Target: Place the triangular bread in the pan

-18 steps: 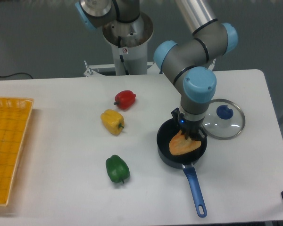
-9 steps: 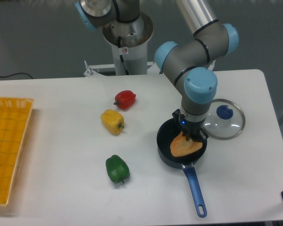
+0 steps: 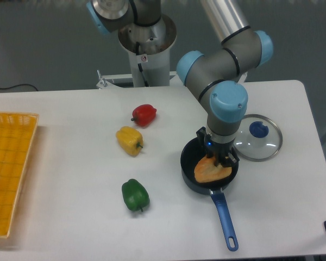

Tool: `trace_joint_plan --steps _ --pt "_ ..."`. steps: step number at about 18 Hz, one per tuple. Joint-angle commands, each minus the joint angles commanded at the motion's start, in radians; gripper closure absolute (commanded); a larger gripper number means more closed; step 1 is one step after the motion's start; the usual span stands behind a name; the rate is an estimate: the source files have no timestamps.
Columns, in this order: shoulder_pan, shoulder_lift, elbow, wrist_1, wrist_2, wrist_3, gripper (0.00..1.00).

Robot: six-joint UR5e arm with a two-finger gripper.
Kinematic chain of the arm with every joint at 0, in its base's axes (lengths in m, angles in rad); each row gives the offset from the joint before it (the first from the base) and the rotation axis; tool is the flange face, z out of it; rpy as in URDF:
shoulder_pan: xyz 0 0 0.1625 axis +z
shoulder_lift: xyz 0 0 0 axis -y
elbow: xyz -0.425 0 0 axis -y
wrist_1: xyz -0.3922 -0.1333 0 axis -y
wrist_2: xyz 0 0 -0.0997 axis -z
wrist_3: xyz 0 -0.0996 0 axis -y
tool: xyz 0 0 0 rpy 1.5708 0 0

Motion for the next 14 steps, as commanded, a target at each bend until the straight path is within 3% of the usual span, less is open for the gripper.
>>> trace_joint_plan --steps 10,11,14 --pt "0.000 0.002 0.005 0.000 0.000 0.003 0.38" --pt "0.000 0.000 0.008 0.000 0.000 0.008 0.33" --pt "0.000 0.003 0.011 0.002 0.003 0.014 0.02"
